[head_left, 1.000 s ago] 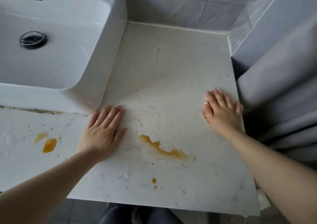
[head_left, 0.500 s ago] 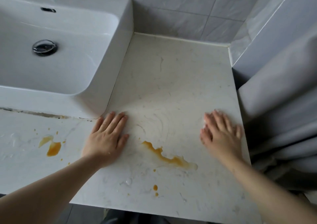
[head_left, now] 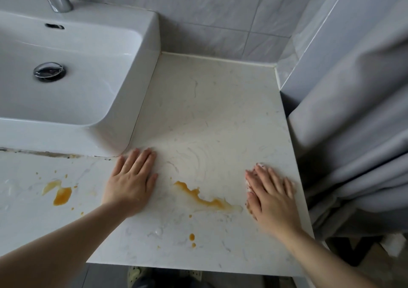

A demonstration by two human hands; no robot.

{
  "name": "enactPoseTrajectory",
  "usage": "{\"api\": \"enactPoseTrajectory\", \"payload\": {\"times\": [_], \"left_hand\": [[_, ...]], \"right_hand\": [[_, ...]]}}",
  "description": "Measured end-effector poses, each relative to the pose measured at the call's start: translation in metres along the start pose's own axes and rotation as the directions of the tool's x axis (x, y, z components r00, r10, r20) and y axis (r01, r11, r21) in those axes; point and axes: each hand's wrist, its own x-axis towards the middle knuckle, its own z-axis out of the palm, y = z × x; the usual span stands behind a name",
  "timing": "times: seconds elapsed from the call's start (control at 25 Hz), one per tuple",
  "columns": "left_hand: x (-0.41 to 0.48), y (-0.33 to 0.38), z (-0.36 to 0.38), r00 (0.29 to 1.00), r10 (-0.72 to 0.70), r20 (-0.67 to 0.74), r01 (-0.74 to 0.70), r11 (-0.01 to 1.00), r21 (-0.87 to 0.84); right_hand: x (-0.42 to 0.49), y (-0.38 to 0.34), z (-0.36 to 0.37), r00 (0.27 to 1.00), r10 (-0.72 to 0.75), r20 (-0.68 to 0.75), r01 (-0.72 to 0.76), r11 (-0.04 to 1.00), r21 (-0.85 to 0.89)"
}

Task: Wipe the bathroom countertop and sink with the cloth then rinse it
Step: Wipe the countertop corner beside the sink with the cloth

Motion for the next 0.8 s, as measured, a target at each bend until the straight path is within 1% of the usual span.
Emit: {"api": "enactPoseTrajectory", "payload": {"times": [0.04, 0.12, 0.16, 0.2, 0.24, 0.32, 0.36, 0.4, 0.44, 0.48, 0.56, 0.6, 0.64, 0.72, 0.8], "left_hand": [[-0.001, 0.002, 0.0, 1.0, -0.012, -0.009, 0.012, 1.0, -0.005], [-0.004, 0.005, 0.0, 0.998, -0.056, -0.04, 0.054, 0.997, -0.045], [-0.006, 0.007, 0.001, 0.995, -0.087, -0.053, 0.083, 0.994, -0.072], [-0.009, 0.009, 0.003, 0.991, -0.119, -0.061, 0.113, 0.988, -0.105], [-0.011, 0.012, 0.004, 0.987, -0.148, -0.069, 0.137, 0.981, -0.138], [-0.016, 0.017, 0.006, 0.983, -0.174, -0.061, 0.161, 0.971, -0.178], [-0.018, 0.018, 0.006, 0.983, -0.174, -0.052, 0.162, 0.97, -0.179], [-0.018, 0.019, 0.006, 0.985, -0.17, -0.041, 0.161, 0.971, -0.175], [-0.019, 0.019, 0.005, 0.986, -0.166, -0.029, 0.159, 0.973, -0.168], [-0.018, 0.018, 0.005, 0.986, -0.166, -0.022, 0.16, 0.974, -0.161], [-0.018, 0.017, 0.005, 0.987, -0.159, -0.013, 0.155, 0.977, -0.144], [-0.018, 0.016, 0.005, 0.989, -0.148, -0.003, 0.146, 0.979, -0.142], [-0.019, 0.015, 0.005, 0.991, -0.137, 0.007, 0.137, 0.98, -0.143], [-0.021, 0.013, 0.004, 0.992, -0.121, 0.022, 0.123, 0.983, -0.136], [-0.022, 0.014, 0.004, 0.994, -0.111, 0.02, 0.112, 0.987, -0.113]], "right_hand": [[0.014, 0.008, -0.003, 1.0, 0.017, -0.008, -0.017, 1.0, -0.012], [0.053, 0.019, -0.006, 0.987, 0.158, -0.036, -0.158, 0.987, -0.015], [0.059, 0.017, -0.007, 0.974, 0.224, -0.042, -0.224, 0.975, 0.0], [0.053, 0.013, -0.005, 0.966, 0.253, -0.054, -0.252, 0.967, 0.023], [0.035, 0.006, -0.004, 0.969, 0.241, -0.054, -0.239, 0.97, 0.032], [-0.015, -0.007, -0.004, 0.992, 0.105, -0.069, -0.104, 0.995, 0.011], [-0.025, -0.003, -0.005, 0.997, 0.054, -0.058, -0.054, 0.999, -0.005], [-0.022, 0.002, -0.007, 0.999, 0.04, -0.032, -0.04, 0.999, -0.004], [-0.008, 0.008, -0.008, 0.996, 0.079, -0.032, -0.08, 0.997, -0.025], [0.011, 0.014, -0.007, 0.988, 0.149, -0.031, -0.15, 0.988, -0.023], [0.033, 0.014, -0.01, 0.961, 0.276, -0.023, -0.276, 0.961, 0.019], [0.024, 0.008, -0.008, 0.957, 0.288, -0.031, -0.287, 0.957, 0.038], [0.006, -0.002, -0.006, 0.964, 0.266, -0.007, -0.265, 0.964, 0.034], [-0.042, -0.016, -0.008, 0.994, 0.109, -0.019, -0.109, 0.994, 0.011], [-0.044, 0.002, -0.011, 1.0, -0.005, 0.022, 0.005, 1.0, -0.017]]}}
